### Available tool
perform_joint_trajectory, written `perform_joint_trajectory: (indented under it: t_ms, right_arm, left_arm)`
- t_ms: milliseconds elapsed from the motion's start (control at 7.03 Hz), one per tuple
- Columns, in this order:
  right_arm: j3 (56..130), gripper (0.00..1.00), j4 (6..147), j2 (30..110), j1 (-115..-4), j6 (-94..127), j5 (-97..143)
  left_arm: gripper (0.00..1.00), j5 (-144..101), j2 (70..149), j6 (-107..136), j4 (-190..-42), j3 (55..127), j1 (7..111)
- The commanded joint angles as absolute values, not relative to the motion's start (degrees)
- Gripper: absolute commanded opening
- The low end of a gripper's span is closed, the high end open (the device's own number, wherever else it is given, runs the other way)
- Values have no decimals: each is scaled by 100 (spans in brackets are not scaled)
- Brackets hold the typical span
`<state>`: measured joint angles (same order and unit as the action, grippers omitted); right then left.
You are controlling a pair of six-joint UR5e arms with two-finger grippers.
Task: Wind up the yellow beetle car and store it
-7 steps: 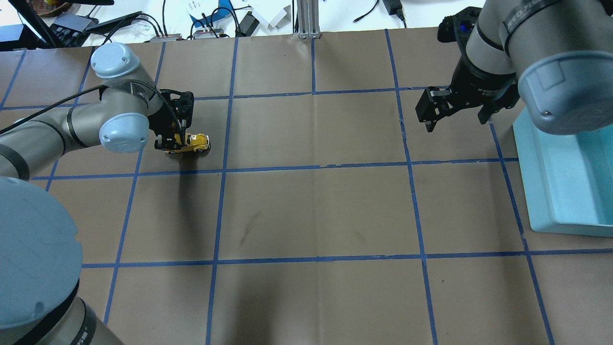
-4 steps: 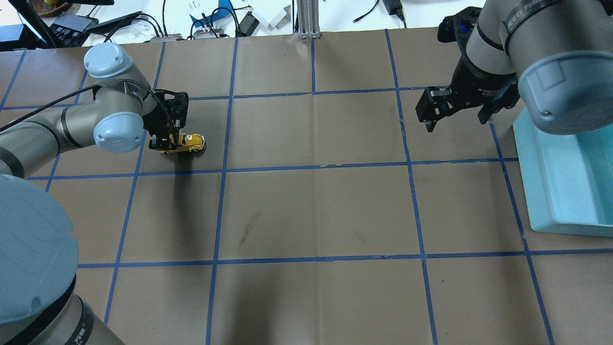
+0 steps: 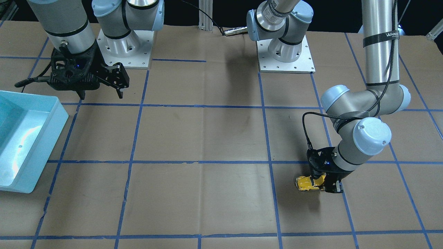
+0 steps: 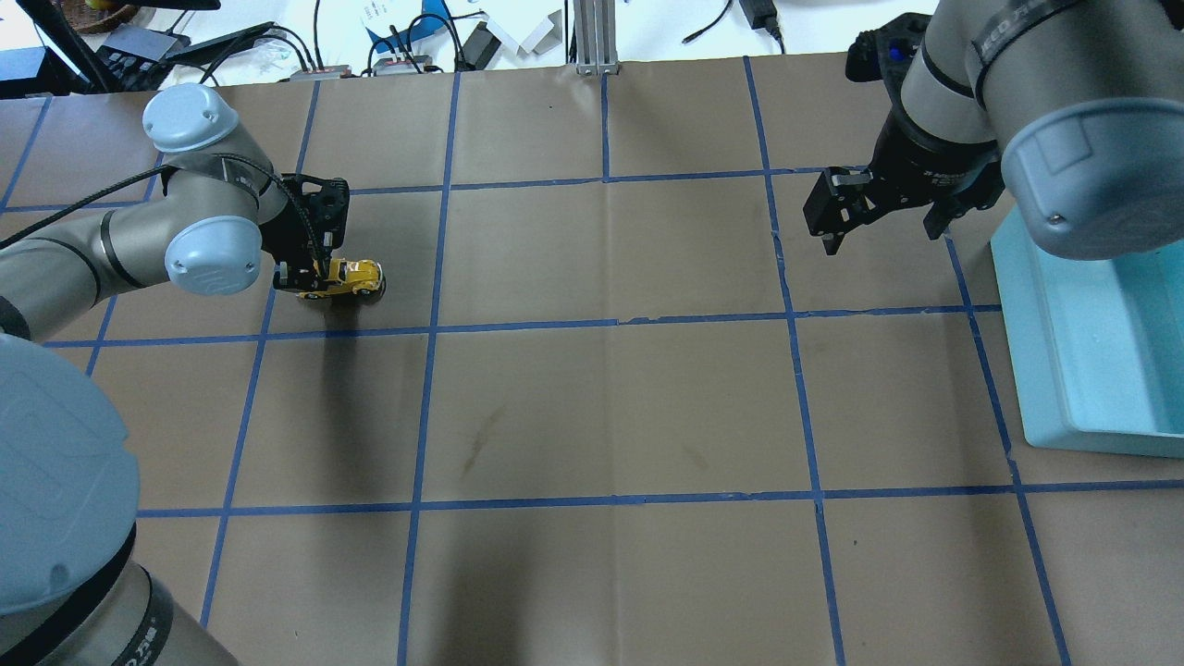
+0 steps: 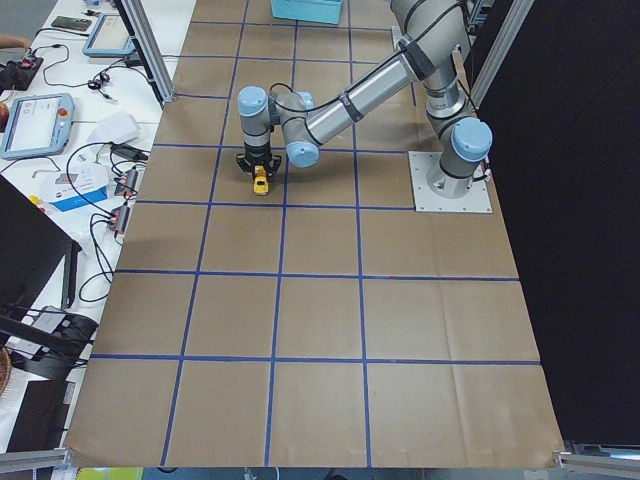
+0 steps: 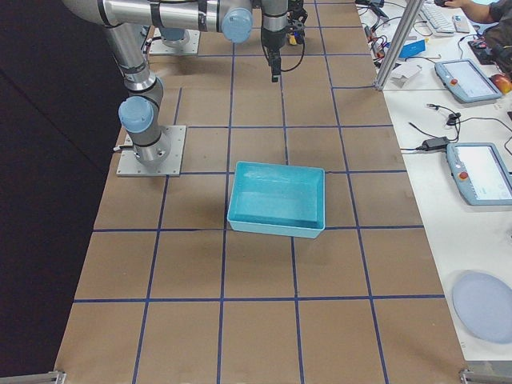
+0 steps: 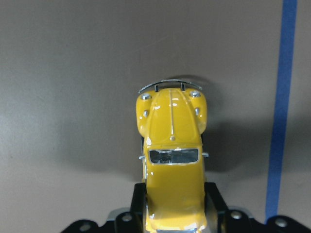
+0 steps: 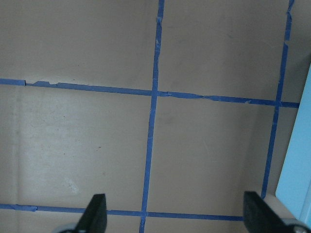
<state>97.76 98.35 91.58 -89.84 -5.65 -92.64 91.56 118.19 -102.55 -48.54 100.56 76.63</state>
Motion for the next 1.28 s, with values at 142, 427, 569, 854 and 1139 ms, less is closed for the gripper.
perform_joint_trajectory:
  t_ms: [142, 427, 569, 854, 1139]
  right_arm:
    - [9782, 100, 9835, 9158, -8982, -554, -9264]
    - [9782, 100, 9835, 9158, -8982, -554, -9264]
    - [9782, 100, 9835, 9158, -8982, -554, -9264]
    - [9782, 100, 9835, 9158, -8991, -545, -9264]
    - [9782, 100, 9835, 9158, -8983, -545, -9264]
  left_arm:
    - [0, 9141, 11821, -10257, -4852, 10072, 7594]
    - [0, 9149, 11821, -10257, -4852, 10064, 7585]
    - [0, 9149, 11830, -10300, -4852, 10055, 7585]
    - [0, 9167, 11830, -10608, -4834, 10081, 7471]
    - [0, 9167, 11839, -10608, -4808, 10099, 7444]
